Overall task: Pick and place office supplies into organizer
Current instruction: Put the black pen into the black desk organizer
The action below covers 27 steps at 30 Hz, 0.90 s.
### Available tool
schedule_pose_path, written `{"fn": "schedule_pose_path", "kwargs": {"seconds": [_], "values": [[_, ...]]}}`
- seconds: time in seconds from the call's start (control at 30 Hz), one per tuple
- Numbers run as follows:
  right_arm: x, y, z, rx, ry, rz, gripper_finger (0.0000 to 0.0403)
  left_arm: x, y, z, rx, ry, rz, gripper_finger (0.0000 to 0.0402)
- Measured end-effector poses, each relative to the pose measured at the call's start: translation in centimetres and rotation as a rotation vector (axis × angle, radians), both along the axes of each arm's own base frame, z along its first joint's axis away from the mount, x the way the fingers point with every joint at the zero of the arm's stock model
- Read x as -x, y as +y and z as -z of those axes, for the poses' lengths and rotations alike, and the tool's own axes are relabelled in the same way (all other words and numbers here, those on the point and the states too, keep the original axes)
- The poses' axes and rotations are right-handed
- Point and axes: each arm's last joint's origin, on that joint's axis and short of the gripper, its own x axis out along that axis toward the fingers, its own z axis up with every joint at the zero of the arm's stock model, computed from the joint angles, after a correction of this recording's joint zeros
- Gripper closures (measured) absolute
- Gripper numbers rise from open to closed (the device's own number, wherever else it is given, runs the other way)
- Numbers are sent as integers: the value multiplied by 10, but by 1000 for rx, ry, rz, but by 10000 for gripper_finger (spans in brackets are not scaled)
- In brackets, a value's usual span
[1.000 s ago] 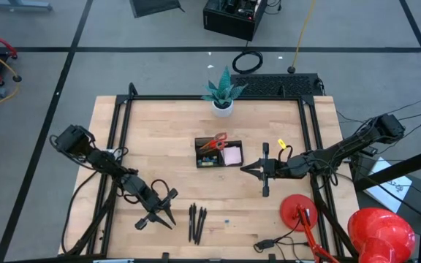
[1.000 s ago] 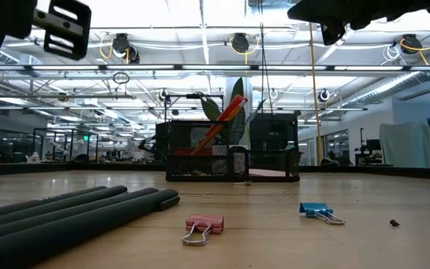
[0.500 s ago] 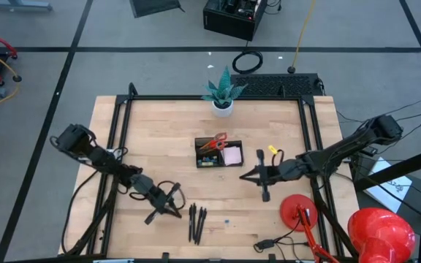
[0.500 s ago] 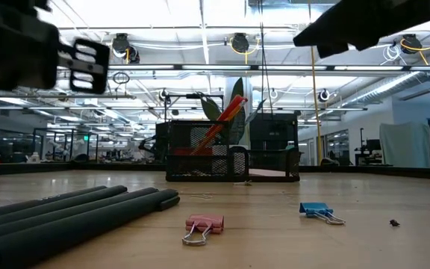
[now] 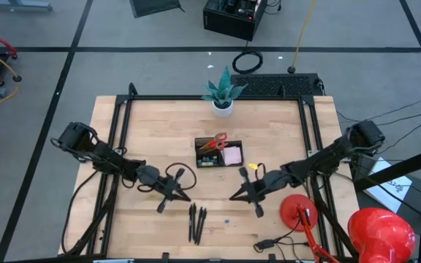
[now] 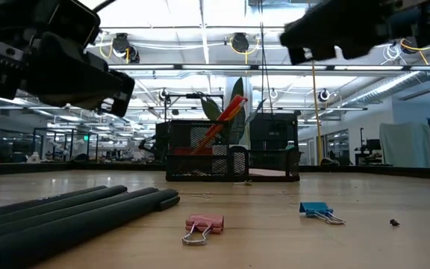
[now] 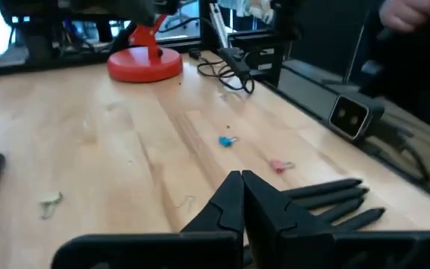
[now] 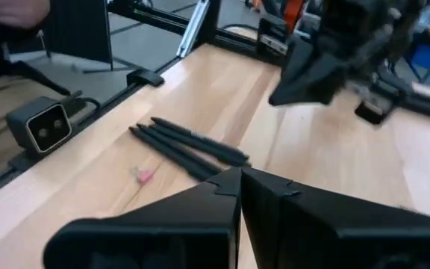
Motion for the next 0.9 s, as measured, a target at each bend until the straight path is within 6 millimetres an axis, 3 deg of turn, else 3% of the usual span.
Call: {"fn": "schedule_pose_path", "kwargs": {"seconds": [0.2, 0.4, 0.63, 0.77, 0.9], "values": [[-17, 7, -15, 32, -66, 31, 399, 3, -8, 0, 202, 108, -106, 389], [-5, -5, -34, 169, -92, 173, 399, 12, -49, 2, 229, 234, -243, 397], [15, -30, -63, 182, -87, 271, 399, -1, -104, -28, 322, 446, -478, 397], [21, -35, -62, 146, -33, 292, 399, -12, -120, -55, 391, 526, -656, 397], [24, -35, -55, 147, 45, 297, 399, -31, -137, -67, 449, 575, -704, 396]]}}
